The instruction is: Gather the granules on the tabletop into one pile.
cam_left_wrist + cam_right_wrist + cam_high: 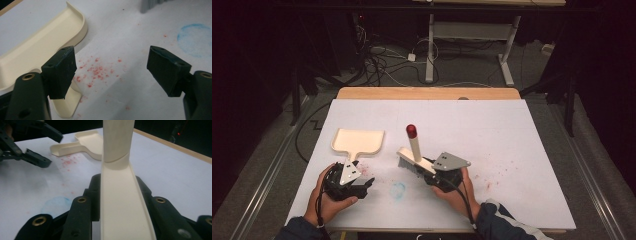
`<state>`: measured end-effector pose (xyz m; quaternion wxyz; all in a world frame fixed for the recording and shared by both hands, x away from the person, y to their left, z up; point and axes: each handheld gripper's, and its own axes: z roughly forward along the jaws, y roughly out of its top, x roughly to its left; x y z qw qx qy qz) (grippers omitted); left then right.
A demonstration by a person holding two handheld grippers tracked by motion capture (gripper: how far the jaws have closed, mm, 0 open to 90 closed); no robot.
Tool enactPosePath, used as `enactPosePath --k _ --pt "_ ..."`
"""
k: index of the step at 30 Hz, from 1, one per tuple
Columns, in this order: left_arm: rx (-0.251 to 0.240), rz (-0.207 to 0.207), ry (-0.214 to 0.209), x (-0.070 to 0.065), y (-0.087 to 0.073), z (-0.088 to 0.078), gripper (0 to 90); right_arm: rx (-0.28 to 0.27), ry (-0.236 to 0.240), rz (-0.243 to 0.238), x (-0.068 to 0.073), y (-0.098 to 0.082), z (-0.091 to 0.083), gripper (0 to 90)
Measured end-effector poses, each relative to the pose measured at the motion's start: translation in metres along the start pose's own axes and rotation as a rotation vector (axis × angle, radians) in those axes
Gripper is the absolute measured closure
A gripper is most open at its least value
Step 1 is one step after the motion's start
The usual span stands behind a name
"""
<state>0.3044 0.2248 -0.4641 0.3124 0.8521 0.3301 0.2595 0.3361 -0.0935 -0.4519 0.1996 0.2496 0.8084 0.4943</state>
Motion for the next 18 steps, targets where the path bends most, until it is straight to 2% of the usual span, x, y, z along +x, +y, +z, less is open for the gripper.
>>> enactPosePath --k 4,9,14,18 --pt "0.007 0.01 -0.005 -0.001 0.001 0.002 22.6 0.001 -0.031 0.034 -0.014 -0.004 -0.02 67.6" --pt "0.005 0.011 -0.004 -0.002 0.002 0.002 22.6 -0.046 -0.034 0.015 -0.016 0.002 -0.036 67.6" --pt "-0.003 0.004 0.0 -0.001 0.002 0.001 22.6 -0.071 0.044 0.021 -0.006 0.006 -0.044 67.5" --pt "-0.008 0.001 0.003 0.0 0.001 0.0 22.5 -0.041 0.122 0.012 0.005 0.002 -0.039 67.5"
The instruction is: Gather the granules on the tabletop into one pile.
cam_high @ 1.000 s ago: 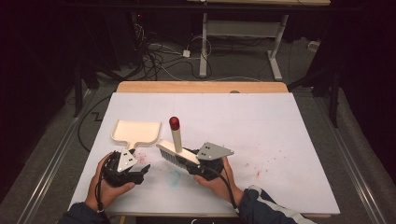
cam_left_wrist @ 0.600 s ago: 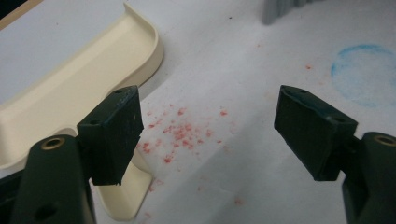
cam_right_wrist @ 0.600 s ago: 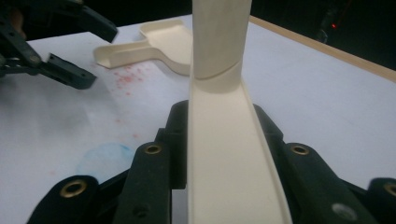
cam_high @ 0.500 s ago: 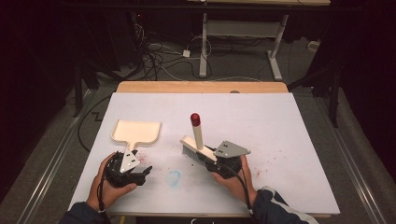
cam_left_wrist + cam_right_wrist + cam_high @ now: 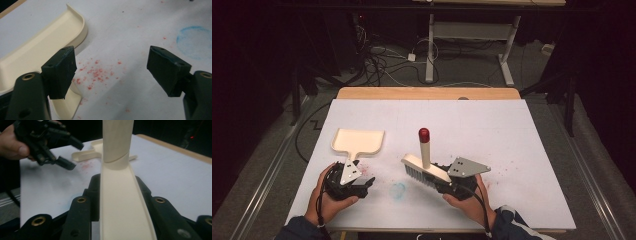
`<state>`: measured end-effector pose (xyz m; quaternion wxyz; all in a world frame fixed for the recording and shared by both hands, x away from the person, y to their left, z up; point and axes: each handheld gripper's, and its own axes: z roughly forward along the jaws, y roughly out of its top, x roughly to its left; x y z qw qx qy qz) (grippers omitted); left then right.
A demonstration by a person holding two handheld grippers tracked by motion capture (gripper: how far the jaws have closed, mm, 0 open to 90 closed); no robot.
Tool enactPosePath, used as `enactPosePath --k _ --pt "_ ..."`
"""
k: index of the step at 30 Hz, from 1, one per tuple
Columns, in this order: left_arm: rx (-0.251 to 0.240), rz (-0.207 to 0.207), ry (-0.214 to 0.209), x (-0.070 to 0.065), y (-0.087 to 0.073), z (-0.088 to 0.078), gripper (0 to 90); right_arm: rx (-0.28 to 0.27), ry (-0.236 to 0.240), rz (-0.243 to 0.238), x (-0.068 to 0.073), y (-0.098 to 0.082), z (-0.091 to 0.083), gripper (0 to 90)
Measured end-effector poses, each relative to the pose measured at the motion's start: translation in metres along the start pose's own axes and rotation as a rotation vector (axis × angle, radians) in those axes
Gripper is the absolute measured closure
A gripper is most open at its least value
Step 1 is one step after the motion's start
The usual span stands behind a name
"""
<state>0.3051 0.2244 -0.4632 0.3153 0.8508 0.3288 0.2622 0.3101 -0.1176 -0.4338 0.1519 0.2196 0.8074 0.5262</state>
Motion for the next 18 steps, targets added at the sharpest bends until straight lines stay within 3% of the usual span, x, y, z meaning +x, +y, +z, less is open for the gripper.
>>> enactPosePath --k 5,14,18 --pt "0.002 0.004 -0.001 0.0 0.0 0.0 22.5 0.053 -0.009 -0.035 0.003 -0.01 0.006 67.5" --pt "0.014 0.022 -0.009 -0.004 0.001 0.003 22.6 0.063 -0.102 -0.001 -0.026 -0.014 -0.013 67.6" --pt "0.028 0.024 -0.014 -0.005 0.001 0.004 22.5 0.044 -0.128 0.005 -0.034 -0.013 -0.024 67.5"
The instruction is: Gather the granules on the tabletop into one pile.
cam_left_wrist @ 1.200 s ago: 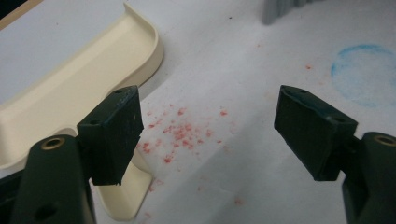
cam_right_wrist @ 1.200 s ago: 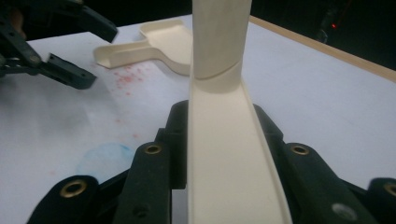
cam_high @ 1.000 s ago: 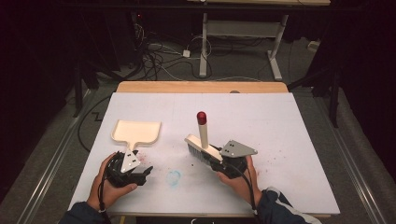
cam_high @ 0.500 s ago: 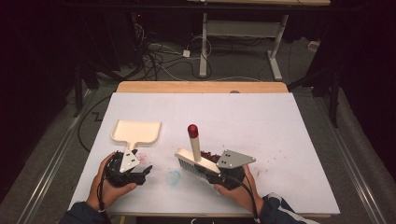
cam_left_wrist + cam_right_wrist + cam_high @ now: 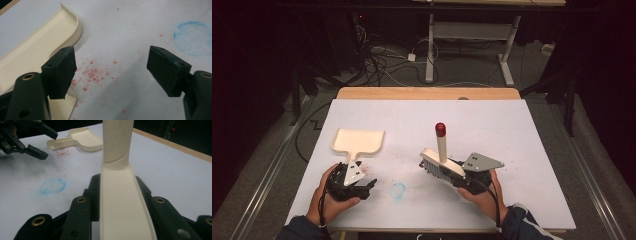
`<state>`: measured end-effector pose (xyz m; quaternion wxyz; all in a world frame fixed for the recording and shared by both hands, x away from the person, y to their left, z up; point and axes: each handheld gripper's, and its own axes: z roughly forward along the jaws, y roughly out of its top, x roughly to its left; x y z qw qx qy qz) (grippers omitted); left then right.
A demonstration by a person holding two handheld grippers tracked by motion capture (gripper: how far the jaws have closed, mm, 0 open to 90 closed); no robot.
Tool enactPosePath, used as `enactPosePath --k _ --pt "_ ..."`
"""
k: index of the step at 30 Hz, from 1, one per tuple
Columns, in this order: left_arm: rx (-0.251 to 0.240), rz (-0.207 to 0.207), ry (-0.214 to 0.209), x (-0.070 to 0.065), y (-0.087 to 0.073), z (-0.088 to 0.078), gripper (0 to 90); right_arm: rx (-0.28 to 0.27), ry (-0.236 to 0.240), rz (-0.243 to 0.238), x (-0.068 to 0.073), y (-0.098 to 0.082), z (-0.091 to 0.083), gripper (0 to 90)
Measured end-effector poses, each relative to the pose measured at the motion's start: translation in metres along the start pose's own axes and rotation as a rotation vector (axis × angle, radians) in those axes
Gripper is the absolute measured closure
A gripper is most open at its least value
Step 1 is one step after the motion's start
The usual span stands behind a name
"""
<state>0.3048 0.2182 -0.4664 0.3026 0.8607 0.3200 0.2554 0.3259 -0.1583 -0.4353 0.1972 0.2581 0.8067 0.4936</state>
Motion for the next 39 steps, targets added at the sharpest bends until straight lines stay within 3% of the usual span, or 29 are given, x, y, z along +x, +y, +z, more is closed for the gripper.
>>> enactPosePath --k 15,21,24,33,39 --pt "0.008 0.002 0.005 0.0 -0.001 0.0 22.6 -0.041 -0.043 0.051 -0.039 0.001 -0.07 67.4" --pt "0.007 0.003 0.006 0.0 -0.001 -0.001 22.6 -0.005 -0.028 0.075 -0.051 -0.008 -0.102 67.4" --pt "0.009 0.004 0.008 0.0 -0.001 0.0 22.6 0.044 0.02 0.079 -0.053 -0.012 -0.112 67.4" --pt "0.018 0.008 0.005 0.0 0.0 0.001 22.6 0.156 0.164 0.176 -0.057 -0.031 -0.122 67.3" --pt "0.023 0.01 0.002 -0.001 0.0 0.002 22.6 0.22 0.174 0.215 -0.075 -0.036 -0.106 67.3"
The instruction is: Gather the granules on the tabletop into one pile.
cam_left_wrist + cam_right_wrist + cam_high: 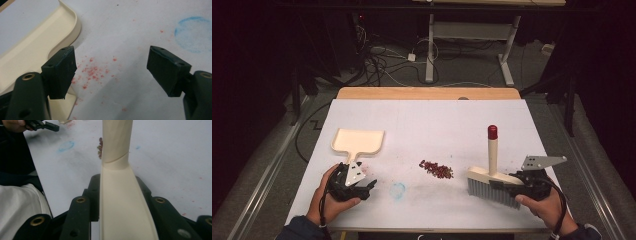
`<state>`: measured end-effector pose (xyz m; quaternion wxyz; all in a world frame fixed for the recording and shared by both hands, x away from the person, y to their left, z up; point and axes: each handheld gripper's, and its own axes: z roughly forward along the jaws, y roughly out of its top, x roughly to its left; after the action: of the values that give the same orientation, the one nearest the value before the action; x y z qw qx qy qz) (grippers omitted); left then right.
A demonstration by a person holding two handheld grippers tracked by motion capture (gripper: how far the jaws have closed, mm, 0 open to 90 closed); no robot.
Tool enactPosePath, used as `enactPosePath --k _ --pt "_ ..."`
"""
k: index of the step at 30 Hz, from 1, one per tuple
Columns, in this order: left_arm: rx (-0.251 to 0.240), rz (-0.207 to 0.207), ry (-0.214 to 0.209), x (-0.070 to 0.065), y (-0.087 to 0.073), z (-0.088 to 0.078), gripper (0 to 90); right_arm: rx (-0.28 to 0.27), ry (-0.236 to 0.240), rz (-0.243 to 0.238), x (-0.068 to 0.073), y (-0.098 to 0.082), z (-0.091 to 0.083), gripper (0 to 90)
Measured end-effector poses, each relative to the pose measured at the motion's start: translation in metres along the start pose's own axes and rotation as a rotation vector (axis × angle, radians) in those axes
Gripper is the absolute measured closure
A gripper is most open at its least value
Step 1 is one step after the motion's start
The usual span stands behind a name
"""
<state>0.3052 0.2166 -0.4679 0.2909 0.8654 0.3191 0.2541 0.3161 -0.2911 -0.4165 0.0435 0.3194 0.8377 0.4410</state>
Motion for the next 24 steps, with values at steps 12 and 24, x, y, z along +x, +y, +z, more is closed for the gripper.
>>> enactPosePath --k 12,24 --pt "0.016 0.008 -0.014 -0.002 0.001 0.004 22.6 0.109 -0.005 0.082 -0.074 0.014 0.019 55.7" --pt "0.028 0.036 -0.027 -0.006 0.002 0.007 22.6 0.146 -0.337 0.11 -0.126 0.013 0.023 57.1"
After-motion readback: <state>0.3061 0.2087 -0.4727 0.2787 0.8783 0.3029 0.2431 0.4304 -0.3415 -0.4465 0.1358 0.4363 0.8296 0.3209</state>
